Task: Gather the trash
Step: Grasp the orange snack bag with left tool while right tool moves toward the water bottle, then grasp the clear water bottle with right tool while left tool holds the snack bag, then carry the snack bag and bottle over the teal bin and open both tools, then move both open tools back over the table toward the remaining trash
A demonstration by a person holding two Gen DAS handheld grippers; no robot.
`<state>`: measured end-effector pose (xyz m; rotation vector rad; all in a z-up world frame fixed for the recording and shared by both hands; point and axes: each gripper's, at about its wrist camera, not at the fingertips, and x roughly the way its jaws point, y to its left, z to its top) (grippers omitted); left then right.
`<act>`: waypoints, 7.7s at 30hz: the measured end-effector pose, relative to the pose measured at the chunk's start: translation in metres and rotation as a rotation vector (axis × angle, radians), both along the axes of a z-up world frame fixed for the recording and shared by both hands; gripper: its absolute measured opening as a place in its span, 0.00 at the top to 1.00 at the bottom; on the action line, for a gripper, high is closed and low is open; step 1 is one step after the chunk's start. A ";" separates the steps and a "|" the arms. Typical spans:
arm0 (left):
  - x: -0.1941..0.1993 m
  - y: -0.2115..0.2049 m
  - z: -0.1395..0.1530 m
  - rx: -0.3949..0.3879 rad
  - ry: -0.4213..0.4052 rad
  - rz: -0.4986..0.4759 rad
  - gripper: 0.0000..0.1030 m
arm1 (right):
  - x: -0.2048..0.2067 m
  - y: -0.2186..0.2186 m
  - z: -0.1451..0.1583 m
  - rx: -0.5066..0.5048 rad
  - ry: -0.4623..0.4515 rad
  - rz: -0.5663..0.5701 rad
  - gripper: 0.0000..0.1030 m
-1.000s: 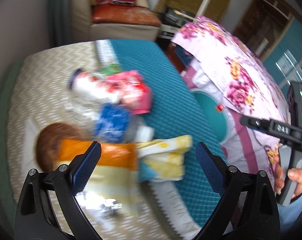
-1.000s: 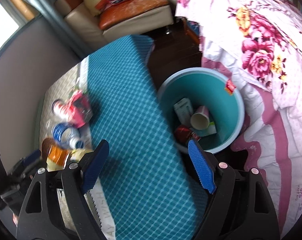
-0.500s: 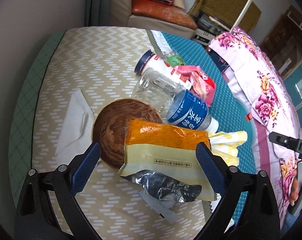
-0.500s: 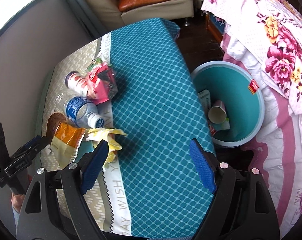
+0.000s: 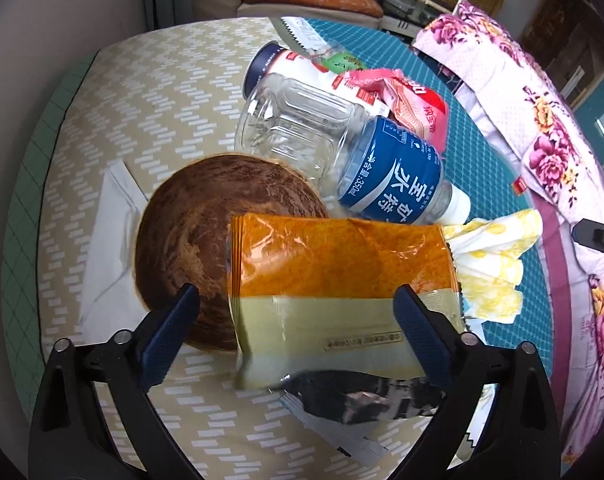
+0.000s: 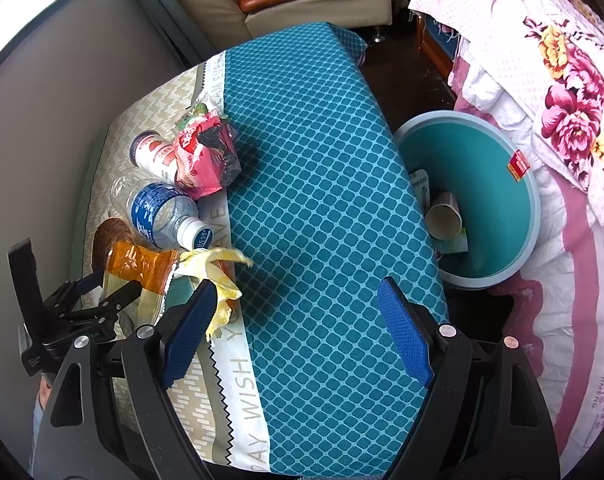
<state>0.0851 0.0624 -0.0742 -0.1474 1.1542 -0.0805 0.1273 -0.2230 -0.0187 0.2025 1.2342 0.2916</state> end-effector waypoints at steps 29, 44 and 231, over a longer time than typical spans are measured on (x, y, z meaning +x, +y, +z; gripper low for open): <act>-0.040 0.055 0.073 -0.150 -0.216 0.130 0.72 | 0.011 0.053 0.016 -0.045 -0.058 0.124 0.24; -0.040 0.101 0.051 -0.157 -0.181 0.155 0.72 | 0.067 0.189 -0.007 -0.102 -0.020 0.506 0.38; -0.051 0.000 0.005 -0.153 -0.023 -0.100 0.11 | 0.015 0.066 0.012 -0.038 -0.039 0.247 0.25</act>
